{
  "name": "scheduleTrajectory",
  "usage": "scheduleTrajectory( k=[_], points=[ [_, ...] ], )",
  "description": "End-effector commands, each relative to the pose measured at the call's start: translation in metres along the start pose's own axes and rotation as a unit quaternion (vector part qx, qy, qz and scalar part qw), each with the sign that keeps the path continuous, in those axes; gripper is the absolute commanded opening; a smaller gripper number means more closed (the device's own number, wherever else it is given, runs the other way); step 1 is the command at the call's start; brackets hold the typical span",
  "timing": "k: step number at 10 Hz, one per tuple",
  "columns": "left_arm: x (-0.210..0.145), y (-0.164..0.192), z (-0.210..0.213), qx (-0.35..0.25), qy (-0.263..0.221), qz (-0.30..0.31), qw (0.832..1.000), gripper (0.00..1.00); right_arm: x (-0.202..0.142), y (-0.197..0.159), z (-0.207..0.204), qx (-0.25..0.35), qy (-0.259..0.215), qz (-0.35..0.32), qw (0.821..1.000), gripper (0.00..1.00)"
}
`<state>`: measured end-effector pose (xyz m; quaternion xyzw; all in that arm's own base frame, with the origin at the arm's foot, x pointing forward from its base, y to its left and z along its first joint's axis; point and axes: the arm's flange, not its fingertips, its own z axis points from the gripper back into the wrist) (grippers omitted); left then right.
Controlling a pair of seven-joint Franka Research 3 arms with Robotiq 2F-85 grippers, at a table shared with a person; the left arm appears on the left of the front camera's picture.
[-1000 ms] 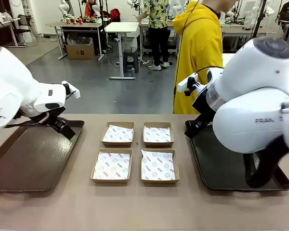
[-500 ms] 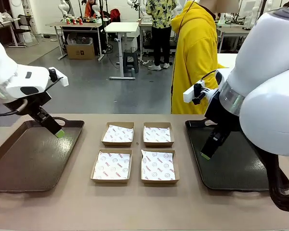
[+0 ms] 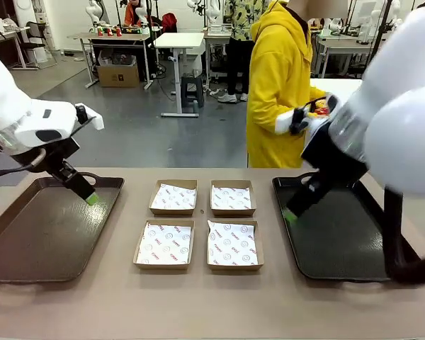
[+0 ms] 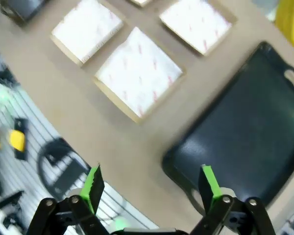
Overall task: Individually package the donuts and arrange them on the tray.
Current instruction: Pick up one Paper togo box.
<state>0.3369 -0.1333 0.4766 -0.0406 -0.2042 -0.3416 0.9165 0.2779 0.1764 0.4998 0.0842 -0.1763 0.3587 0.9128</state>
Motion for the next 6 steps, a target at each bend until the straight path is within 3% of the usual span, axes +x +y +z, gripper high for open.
scheduleTrajectory(
  k=[1,3,5,6],
  points=[
    [-0.036,0.014,0.018,-0.166,-0.093,0.057,0.98,1.0,-0.068,-0.017,-0.013,0.161,-0.149,-0.111,0.969,1.0],
    [-0.071,0.037,0.037,-0.293,-0.18,0.11,0.932,1.0,-0.105,-0.034,-0.006,0.268,-0.242,-0.161,0.919,1.0],
    [-0.091,0.066,0.036,-0.376,-0.204,0.154,0.891,1.0,-0.131,-0.054,-0.01,0.35,-0.27,-0.187,0.877,1.0],
    [-0.103,0.084,0.03,-0.394,-0.209,0.187,0.875,1.0,-0.149,-0.067,-0.014,0.369,-0.271,-0.198,0.866,1.0]
  ],
)
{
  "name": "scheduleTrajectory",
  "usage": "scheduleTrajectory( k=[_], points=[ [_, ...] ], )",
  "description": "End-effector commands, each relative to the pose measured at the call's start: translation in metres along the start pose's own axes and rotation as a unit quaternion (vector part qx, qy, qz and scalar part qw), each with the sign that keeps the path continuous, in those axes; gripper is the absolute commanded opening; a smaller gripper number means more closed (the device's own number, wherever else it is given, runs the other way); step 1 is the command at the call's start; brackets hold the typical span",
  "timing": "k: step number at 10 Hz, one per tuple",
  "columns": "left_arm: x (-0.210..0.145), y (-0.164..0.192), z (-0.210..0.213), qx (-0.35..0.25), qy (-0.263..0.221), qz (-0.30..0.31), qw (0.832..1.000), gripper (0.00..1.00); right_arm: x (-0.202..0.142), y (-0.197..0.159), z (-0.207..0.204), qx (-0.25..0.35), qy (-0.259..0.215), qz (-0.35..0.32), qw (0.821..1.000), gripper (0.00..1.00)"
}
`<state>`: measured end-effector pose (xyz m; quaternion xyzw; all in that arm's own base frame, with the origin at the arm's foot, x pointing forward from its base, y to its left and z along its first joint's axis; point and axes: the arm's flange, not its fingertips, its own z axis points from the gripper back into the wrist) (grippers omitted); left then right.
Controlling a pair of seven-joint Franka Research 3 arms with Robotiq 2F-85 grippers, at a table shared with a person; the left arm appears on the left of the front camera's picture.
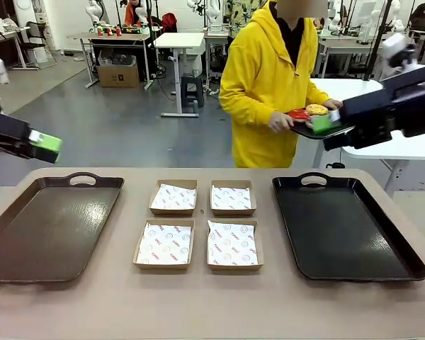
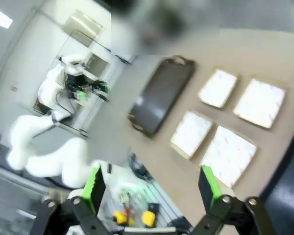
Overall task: Individually package the donuts and arrange them on the tray.
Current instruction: Pick up one Paper togo box.
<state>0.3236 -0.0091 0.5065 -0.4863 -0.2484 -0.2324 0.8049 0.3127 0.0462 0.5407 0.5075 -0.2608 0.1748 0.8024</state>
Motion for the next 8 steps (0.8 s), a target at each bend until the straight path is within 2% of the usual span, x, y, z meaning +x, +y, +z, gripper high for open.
scheduleTrajectory(
  k=[1,2,3,5,8],
  points=[
    [-0.038,0.047,0.011,-0.023,-0.026,0.087,0.996,1.0,-0.148,-0.056,0.003,0.06,0.001,-0.028,0.998,1.0],
    [-0.043,0.068,0.021,-0.032,-0.033,0.119,0.992,1.0,-0.156,-0.07,0.009,0.072,0.032,-0.028,0.996,1.0],
    [-0.046,0.087,0.032,-0.046,-0.041,0.146,0.987,1.0,-0.161,-0.086,0.015,0.069,0.038,-0.048,0.996,1.0],
    [-0.063,0.115,0.05,-0.094,-0.047,0.171,0.98,1.0,-0.174,-0.11,0.031,0.08,0.037,-0.081,0.993,1.0],
    [-0.086,0.142,0.074,-0.115,-0.062,0.206,0.97,1.0,-0.193,-0.123,0.053,0.086,0.037,-0.106,0.99,1.0]
  ],
)
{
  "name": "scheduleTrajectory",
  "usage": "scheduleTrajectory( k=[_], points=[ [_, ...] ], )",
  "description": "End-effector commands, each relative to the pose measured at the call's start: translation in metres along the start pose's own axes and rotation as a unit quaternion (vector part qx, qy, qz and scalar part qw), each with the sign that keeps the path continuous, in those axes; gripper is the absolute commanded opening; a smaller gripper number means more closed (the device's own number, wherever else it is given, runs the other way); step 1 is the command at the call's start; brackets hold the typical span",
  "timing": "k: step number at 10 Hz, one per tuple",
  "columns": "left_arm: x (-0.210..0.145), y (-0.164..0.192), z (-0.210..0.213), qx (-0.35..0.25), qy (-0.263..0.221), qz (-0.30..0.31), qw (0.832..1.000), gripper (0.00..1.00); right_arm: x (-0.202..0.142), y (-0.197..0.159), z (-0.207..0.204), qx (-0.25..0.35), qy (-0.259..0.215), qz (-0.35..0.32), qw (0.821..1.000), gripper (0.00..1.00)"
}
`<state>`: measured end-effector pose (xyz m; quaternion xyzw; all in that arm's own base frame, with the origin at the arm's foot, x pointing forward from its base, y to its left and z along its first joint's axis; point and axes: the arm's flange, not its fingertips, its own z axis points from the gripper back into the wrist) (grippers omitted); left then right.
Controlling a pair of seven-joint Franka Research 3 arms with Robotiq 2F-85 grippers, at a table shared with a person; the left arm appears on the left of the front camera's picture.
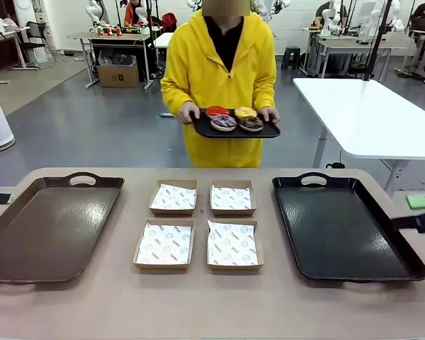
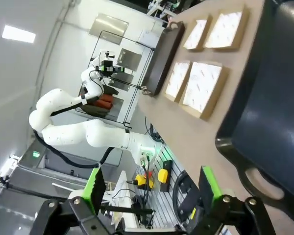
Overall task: Individually package the donuts and arrange them on the tray.
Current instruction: Pick up one Paper togo box.
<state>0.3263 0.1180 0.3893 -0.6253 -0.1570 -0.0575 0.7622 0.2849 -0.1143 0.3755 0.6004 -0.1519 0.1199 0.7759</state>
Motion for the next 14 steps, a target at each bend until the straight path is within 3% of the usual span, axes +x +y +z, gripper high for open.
scheduleTrajectory(
  k=[1,2,3,14],
  points=[
    [0.003,0.01,0.016,-0.012,-0.005,0.002,1.0,1.0,-0.078,0.023,-0.051,-0.006,-0.001,0.011,1.0,1.0],
    [0.0,0.012,0.02,-0.007,-0.004,0.008,1.0,1.0,-0.077,0.023,-0.05,-0.01,-0.007,0.008,1.0,1.0],
    [-0.001,0.006,0.009,-0.005,-0.003,0.009,1.0,1.0,-0.008,-0.003,0.007,-0.002,0.0,-0.003,1.0,1.0],
    [-0.001,0.006,0.009,-0.005,-0.003,0.009,1.0,1.0,-0.008,-0.003,0.007,-0.002,0.0,-0.003,1.0,1.0]
  ],
)
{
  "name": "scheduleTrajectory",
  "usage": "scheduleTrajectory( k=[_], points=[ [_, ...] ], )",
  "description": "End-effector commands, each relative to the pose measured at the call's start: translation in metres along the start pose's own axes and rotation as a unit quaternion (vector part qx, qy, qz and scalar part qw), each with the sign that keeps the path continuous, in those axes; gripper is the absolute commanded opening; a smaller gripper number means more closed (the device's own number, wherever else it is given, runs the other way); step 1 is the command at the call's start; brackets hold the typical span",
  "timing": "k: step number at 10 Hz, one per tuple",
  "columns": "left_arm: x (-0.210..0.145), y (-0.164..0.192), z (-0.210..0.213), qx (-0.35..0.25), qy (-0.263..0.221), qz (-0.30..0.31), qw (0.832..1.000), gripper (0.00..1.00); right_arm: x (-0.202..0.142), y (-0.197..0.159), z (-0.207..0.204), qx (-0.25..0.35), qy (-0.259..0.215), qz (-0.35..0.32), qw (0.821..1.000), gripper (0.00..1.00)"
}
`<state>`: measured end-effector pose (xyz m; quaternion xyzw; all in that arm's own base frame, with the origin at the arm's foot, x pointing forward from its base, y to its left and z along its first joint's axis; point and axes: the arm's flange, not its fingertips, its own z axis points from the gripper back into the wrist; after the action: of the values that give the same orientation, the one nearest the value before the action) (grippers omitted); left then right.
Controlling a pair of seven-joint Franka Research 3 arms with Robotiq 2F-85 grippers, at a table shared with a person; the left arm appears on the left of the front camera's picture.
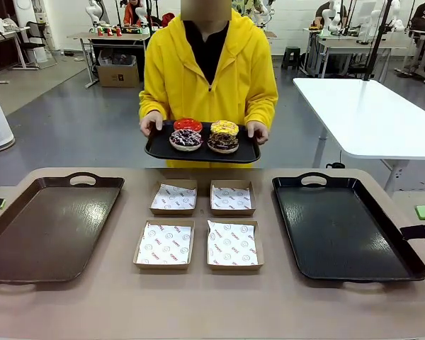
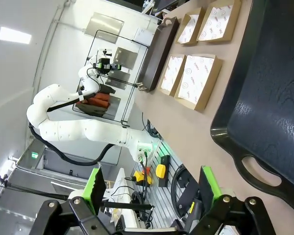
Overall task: Individually package the donuts and arrange them on the tray.
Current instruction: Pick up one Paper togo box.
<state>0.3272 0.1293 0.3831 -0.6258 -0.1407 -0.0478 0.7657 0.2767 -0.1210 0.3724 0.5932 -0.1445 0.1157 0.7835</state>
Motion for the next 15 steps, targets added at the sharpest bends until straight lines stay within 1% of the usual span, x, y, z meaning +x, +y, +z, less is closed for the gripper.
scheduleTrajectory(
  k=[1,11,12,13,14,15],
  points=[
    [-0.001,-0.003,-0.001,-0.007,-0.009,-0.009,1.0,1.0,0.001,-0.001,0.0,0.008,-0.006,0.004,1.0,1.0],
    [-0.001,-0.003,-0.001,-0.007,-0.009,-0.009,1.0,1.0,0.001,-0.001,0.0,0.008,-0.006,0.004,1.0,1.0],
    [-0.001,-0.003,-0.001,-0.007,-0.009,-0.009,1.0,1.0,0.0,0.0,0.001,0.0,-0.001,-0.001,1.0,1.0],
    [-0.001,-0.003,-0.001,-0.007,-0.009,-0.009,1.0,1.0,0.005,0.005,0.003,-0.017,-0.021,-0.033,0.999,1.0],
    [-0.001,-0.003,-0.001,-0.007,-0.009,-0.009,1.0,1.0,0.019,0.026,-0.001,-0.038,-0.026,-0.021,0.999,1.0],
    [-0.001,-0.003,-0.001,-0.007,-0.009,-0.009,1.0,1.0,0.041,0.055,-0.009,-0.076,-0.024,-0.02,0.997,1.0]
  ],
)
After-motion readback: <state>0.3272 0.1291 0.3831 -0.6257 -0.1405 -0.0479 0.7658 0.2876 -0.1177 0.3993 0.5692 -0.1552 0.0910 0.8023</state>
